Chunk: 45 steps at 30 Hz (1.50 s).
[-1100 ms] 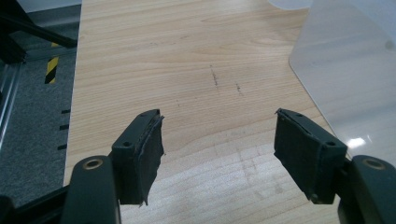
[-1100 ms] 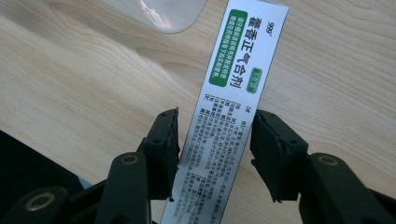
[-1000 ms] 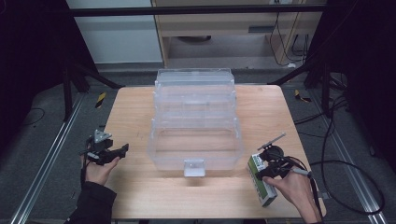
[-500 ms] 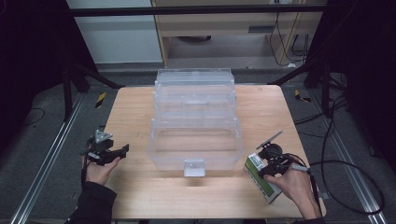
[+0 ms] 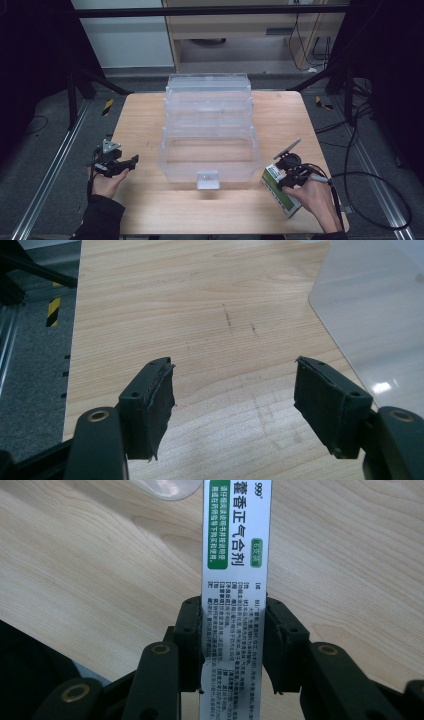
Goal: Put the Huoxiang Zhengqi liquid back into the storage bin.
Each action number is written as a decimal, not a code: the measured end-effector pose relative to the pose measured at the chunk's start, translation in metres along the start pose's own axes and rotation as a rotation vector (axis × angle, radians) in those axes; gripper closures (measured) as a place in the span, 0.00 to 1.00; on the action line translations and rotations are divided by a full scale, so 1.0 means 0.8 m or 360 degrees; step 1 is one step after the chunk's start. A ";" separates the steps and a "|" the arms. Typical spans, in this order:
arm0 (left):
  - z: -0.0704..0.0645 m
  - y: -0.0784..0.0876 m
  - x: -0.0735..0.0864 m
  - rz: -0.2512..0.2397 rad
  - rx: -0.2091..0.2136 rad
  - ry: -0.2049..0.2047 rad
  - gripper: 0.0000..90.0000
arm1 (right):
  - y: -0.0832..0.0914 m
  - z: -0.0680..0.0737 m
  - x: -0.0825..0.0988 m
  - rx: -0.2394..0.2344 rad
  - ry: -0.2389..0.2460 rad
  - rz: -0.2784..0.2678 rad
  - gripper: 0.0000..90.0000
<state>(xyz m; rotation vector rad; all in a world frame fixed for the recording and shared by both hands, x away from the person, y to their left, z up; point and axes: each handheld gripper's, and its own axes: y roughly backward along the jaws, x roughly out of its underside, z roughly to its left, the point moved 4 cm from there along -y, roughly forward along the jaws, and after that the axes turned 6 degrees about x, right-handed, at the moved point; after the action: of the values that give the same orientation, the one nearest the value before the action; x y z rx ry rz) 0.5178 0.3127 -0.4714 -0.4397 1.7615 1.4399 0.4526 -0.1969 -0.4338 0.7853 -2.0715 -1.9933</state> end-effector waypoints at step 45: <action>-0.003 -0.007 0.004 0.0036 0.0014 -0.0014 0.35 | 0.125 -0.035 -0.049 0.0135 -0.0048 -0.0856 0.71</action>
<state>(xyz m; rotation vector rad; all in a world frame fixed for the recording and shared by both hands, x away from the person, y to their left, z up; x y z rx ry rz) 0.5186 0.3092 -0.4772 -0.4094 1.7701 1.4474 0.4729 -0.2056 -0.3249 1.4670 -2.1359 -2.1756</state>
